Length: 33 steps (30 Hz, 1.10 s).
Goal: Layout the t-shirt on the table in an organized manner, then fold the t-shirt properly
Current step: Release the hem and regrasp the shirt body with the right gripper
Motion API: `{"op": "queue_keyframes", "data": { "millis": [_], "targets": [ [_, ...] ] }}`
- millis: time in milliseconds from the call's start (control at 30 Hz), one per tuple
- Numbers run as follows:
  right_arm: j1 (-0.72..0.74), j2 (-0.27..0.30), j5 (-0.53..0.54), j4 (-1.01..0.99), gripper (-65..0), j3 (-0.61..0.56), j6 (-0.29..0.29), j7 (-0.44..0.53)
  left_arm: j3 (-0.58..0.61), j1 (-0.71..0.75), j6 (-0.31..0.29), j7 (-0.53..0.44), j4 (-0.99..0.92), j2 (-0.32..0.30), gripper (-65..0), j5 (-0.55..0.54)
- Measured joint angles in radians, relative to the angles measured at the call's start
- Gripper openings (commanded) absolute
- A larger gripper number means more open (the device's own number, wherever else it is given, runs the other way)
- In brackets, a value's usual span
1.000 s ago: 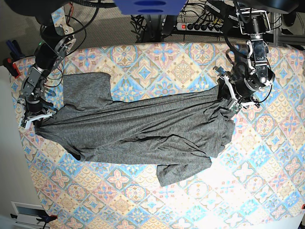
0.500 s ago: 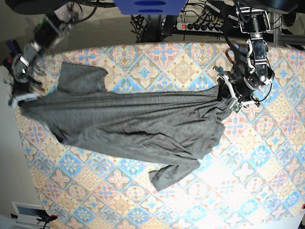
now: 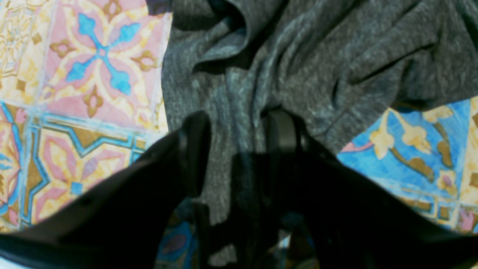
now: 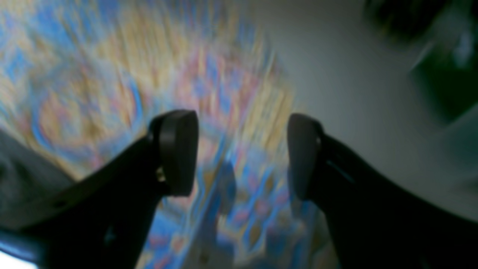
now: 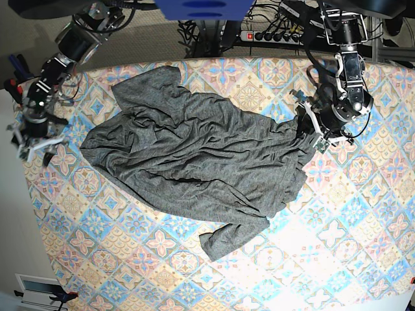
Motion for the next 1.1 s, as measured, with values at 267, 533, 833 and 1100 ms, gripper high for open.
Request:
{"op": "queue_keyframes", "data": {
  "millis": [267, 533, 833, 1100],
  "targets": [
    [-0.137, -0.164, -0.012, 0.286, -30.6, -0.003, 0.078, -0.02, 0.0, 0.002, 0.004, 0.0, 0.0, 0.0, -41.5, 0.0],
    [-0.187, -0.289, -0.019, 0.331, -30.6, -0.005, 0.246, -0.029, 0.0, 0.0, 0.0, 0.0, 0.0, 0.0, -41.7, 0.001],
    [-0.211, -0.286, -0.013, 0.288, -30.6, -0.015, 0.253, -0.018, 0.0, -0.001, -0.002, 0.001, 0.0, 0.0, -41.7, 0.001],
    [-0.255, -0.291, -0.009, 0.239, -30.6, -0.127, 0.261, -0.011, 0.0, -0.001, -0.003, 0.0, 0.0, 0.0, -41.7, 0.0]
  ]
}}
